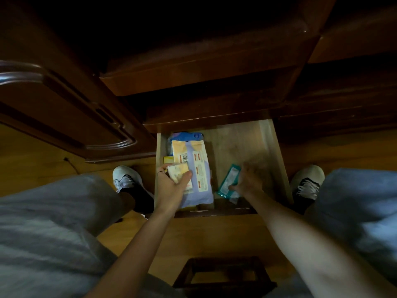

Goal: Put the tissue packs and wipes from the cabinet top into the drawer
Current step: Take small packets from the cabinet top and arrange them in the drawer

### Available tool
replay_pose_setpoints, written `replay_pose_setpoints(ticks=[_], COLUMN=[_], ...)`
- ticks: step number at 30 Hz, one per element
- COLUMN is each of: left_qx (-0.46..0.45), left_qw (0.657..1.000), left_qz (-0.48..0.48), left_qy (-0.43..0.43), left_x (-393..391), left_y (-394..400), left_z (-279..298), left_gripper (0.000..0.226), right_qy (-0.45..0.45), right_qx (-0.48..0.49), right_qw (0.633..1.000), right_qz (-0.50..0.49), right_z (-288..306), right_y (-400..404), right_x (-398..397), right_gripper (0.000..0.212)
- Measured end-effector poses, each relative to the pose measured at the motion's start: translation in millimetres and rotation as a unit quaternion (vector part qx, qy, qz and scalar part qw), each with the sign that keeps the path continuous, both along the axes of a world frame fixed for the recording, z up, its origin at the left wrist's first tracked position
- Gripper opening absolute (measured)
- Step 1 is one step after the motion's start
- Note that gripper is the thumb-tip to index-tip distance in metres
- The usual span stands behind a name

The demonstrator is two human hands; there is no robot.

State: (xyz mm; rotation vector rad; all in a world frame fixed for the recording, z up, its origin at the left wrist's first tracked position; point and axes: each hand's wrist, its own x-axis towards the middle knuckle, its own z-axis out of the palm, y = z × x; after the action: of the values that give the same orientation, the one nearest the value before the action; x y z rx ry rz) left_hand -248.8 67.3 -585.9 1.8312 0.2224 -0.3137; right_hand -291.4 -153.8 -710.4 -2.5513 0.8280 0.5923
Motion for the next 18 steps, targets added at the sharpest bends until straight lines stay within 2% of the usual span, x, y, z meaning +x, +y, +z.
replay_pose_setpoints(ticks=[2, 4, 5, 7, 8, 9, 11, 13, 14, 15, 18], left_qx=[0.014, 0.006, -0.013, -0.093, -0.16, -0.239, -0.348, -0.358, -0.345, -0.337, -0.326], left_qw=[1.0, 1.0, 1.0, 0.991, 0.971, 0.937, 0.877, 0.877, 0.886, 0.89, 0.897], left_qz=[-0.002, 0.003, 0.012, 0.077, 0.122, 0.144, 0.122, 0.065, 0.031, -0.011, -0.148], left_qy=[-0.02, -0.027, -0.019, 0.054, 0.128, 0.209, 0.307, 0.315, 0.309, 0.307, 0.258], left_x=[0.4, 2.5, 3.9, 10.6, 15.8, 21.3, 29.1, 28.7, 25.5, 21.3, 8.8], left_y=[1.9, 0.3, -2.2, -7.0, -7.9, -7.1, -3.3, -5.5, -10.1, -15.9, -33.9], left_z=[1.3, 3.3, 4.1, 7.6, 10.7, 15.6, 25.9, 32.5, 35.5, 38.7, 43.2], left_gripper=[0.047, 0.045, 0.042, 0.03, 0.024, 0.021, 0.029, 0.043, 0.045, 0.043, 0.031], right_qy=[0.001, -0.02, -0.039, -0.102, -0.134, -0.159, -0.189, -0.191, -0.195, -0.198, -0.215], right_qx=[0.017, 0.102, 0.16, 0.318, 0.396, 0.458, 0.569, 0.646, 0.656, 0.649, 0.585], right_qw=[0.999, 0.989, 0.975, 0.916, 0.878, 0.845, 0.775, 0.716, 0.712, 0.723, 0.777], right_qz=[-0.037, -0.109, -0.151, -0.223, -0.234, -0.225, -0.201, -0.184, -0.156, -0.129, -0.086], right_z=[-0.8, 6.7, 14.1, 35.8, 50.1, 65.1, 95.6, 117.8, 126.5, 134.2, 147.4], right_y=[0.1, -3.0, -7.2, -19.8, -27.5, -35.7, -52.1, -62.8, -61.3, -55.1, -23.1], right_x=[3.5, 10.5, 16.1, 26.0, 29.0, 31.4, 31.6, 29.2, 28.9, 28.5, 28.6], right_gripper=[0.076, 0.055, 0.052, 0.05, 0.046, 0.042, 0.048, 0.062, 0.064, 0.064, 0.059])
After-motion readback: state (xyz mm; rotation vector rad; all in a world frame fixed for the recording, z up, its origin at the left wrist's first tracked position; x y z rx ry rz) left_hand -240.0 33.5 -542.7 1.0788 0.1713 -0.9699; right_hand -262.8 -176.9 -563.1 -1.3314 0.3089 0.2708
